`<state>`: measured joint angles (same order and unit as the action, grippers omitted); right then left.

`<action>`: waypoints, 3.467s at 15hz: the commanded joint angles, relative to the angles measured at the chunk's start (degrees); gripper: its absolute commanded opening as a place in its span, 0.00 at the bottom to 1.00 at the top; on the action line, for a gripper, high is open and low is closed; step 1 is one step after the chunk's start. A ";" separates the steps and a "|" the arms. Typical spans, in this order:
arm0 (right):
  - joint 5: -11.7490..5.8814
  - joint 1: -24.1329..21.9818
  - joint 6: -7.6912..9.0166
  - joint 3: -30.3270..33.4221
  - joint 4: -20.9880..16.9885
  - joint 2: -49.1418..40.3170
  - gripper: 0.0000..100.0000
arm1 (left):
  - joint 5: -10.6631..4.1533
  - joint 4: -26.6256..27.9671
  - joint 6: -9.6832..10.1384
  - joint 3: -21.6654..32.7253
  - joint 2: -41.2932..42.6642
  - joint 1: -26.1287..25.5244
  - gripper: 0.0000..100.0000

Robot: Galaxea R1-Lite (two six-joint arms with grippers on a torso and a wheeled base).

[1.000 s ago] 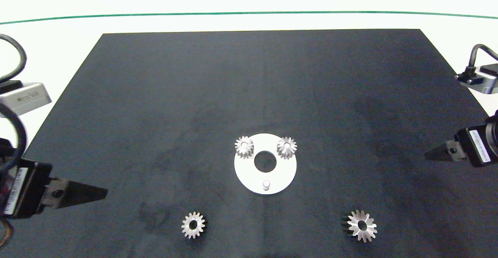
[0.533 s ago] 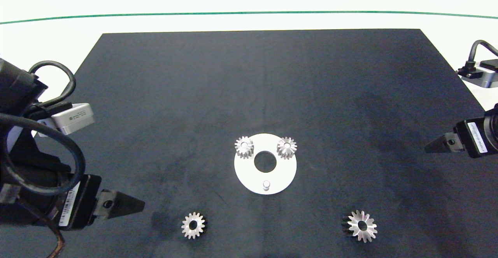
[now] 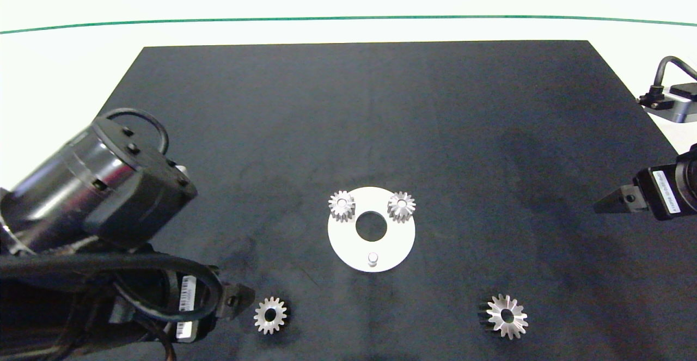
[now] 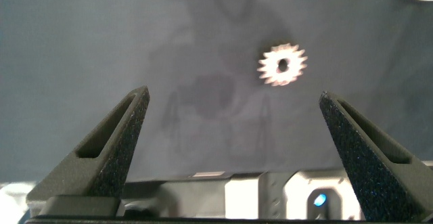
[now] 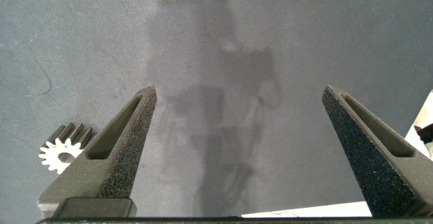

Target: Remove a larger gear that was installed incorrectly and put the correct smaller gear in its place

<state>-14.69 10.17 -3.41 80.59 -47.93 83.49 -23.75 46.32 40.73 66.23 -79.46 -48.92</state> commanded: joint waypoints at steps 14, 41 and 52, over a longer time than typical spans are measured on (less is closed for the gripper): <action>0.10 0.47 -0.10 0.00 -0.14 0.09 1.00 | -1.57 -9.23 2.78 -5.15 -9.40 -5.48 1.00; 1.15 1.61 -0.10 -0.44 -0.14 0.18 1.00 | -1.57 -20.04 1.99 -10.07 -15.20 -5.04 1.00; 1.24 1.61 -0.10 -0.44 -0.14 0.27 1.00 | -1.57 -20.92 2.07 -10.25 -15.82 -4.96 0.87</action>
<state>-13.40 11.79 -3.47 80.15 -47.81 83.63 -25.14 25.25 42.56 55.98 -95.21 -53.88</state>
